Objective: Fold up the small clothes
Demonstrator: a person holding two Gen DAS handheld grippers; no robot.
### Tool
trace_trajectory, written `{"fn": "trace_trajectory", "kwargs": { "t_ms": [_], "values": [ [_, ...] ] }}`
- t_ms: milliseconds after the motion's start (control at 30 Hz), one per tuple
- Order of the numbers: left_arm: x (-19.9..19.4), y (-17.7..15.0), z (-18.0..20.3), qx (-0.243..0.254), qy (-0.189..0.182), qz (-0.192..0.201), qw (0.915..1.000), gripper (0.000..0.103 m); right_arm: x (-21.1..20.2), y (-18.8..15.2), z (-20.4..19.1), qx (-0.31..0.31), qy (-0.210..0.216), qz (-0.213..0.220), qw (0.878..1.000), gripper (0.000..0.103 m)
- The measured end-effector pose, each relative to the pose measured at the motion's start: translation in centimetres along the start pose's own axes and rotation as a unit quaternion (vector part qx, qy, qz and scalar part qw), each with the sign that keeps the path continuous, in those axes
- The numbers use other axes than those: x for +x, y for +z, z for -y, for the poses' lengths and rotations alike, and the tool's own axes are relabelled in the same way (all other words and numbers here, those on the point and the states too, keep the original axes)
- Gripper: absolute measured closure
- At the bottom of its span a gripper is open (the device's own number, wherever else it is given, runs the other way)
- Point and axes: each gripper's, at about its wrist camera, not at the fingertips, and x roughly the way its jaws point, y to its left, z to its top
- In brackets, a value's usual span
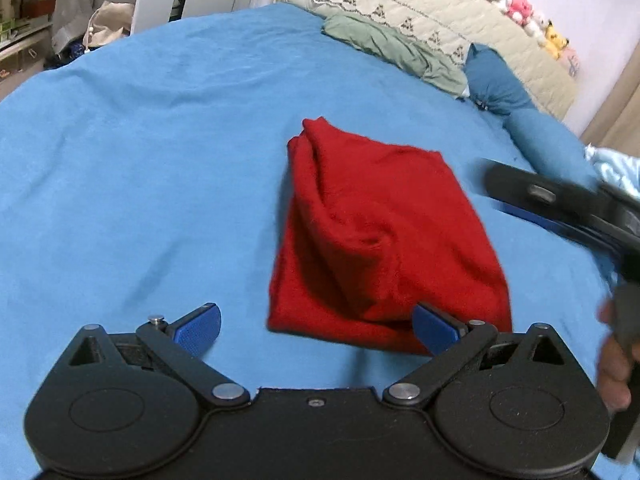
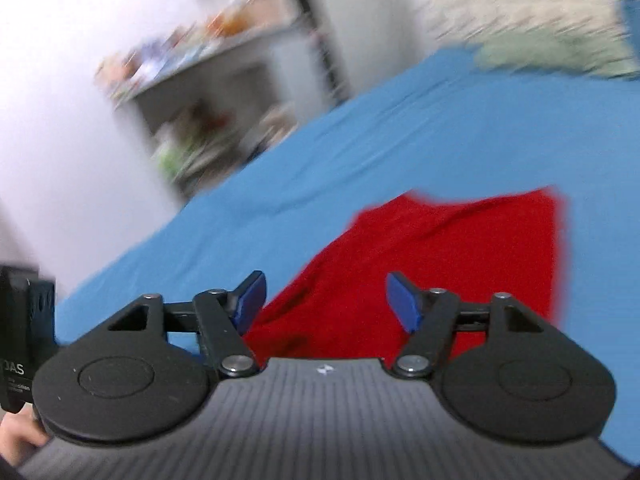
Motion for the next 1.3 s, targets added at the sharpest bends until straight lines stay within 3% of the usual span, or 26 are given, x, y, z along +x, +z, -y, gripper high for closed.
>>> {"fn": "trace_trajectory", "kwargs": {
  "t_ms": [67, 167, 333, 600, 767, 867, 933, 1000, 1200, 1300],
  "values": [
    [0.0, 0.1, 0.4, -0.001, 0.002, 0.008, 1.0000, 0.000, -2.7, -2.2, 1.3, 0.007, -0.055, 0.018, 0.998, 0.015],
    [0.1, 0.2, 0.6, -0.004, -0.003, 0.023, 0.9997, 0.000, -4.2, -6.2, 2.0, -0.010, -0.111, 0.007, 0.994, 0.015],
    [0.7, 0.3, 1.0, -0.006, -0.001, 0.032, 0.9995, 0.000, -3.4, -10.6, 2.2, -0.019, -0.145, -0.026, 0.989, 0.017],
    [0.8, 0.4, 0.2, -0.020, 0.003, 0.037, 0.9991, 0.000, 1.9, -11.9, 1.1, -0.035, -0.182, -0.047, 0.982, 0.017],
    [0.7, 0.6, -0.4, -0.032, 0.002, 0.044, 0.9985, 0.000, 1.4, -11.9, 1.7, -0.010, -0.217, -0.025, 0.976, 0.020],
    [0.7, 0.7, -0.8, -0.026, 0.014, 0.047, 0.9985, 0.000, -0.6, -11.6, 2.7, 0.025, -0.249, 0.007, 0.968, 0.027],
    [1.2, 0.5, -1.2, -0.010, 0.045, 0.032, 0.9984, 0.000, -1.7, -11.1, 3.3, 0.030, -0.255, 0.021, 0.966, 0.027],
    [2.2, 0.0, -2.1, -0.007, 0.071, -0.001, 0.9974, 0.004, -1.9, -11.1, 3.6, 0.015, -0.253, 0.006, 0.967, 0.027],
    [2.0, -0.9, -1.9, 0.027, 0.082, -0.001, 0.9962, 0.005, -1.3, -11.9, 4.7, 0.008, -0.241, -0.034, 0.970, 0.027],
    [1.3, -0.6, -1.2, 0.026, 0.085, -0.003, 0.9960, 0.008, -2.7, -11.5, 5.0, 0.019, -0.213, -0.050, 0.976, 0.027]
  ]
}}
